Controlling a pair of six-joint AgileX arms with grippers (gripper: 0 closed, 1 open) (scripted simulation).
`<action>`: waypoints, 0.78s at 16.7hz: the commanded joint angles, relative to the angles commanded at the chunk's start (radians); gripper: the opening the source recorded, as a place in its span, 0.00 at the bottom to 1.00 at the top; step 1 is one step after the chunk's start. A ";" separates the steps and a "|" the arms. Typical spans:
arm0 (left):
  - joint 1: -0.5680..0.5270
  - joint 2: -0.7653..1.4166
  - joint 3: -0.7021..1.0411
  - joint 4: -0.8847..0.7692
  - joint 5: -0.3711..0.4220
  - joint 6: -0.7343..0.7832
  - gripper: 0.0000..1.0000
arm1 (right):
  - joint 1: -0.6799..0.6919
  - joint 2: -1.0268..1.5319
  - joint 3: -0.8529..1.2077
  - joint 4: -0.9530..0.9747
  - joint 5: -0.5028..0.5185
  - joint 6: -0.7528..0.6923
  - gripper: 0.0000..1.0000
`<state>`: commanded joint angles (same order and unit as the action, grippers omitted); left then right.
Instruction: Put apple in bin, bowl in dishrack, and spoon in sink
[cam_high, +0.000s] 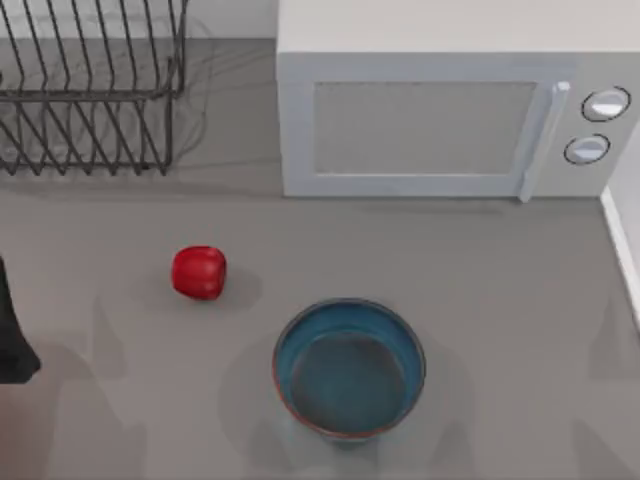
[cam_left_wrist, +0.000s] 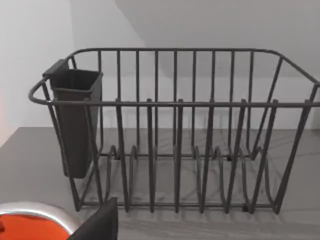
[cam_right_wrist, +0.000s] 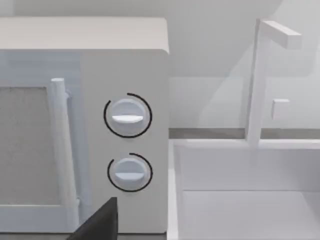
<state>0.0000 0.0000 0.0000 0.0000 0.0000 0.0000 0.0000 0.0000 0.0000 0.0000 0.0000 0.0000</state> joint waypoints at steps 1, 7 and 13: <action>0.000 0.000 0.000 0.000 0.000 0.000 1.00 | 0.000 0.000 0.000 0.000 0.000 0.000 1.00; -0.037 0.150 0.075 -0.107 0.006 -0.013 1.00 | 0.000 0.000 0.000 0.000 0.000 0.000 1.00; -0.132 0.597 0.354 -0.396 0.010 -0.068 1.00 | 0.000 0.000 0.000 0.000 0.000 0.000 1.00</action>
<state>-0.1322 0.5972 0.3535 -0.3955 0.0102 -0.0678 0.0000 0.0000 0.0000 0.0000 0.0000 0.0000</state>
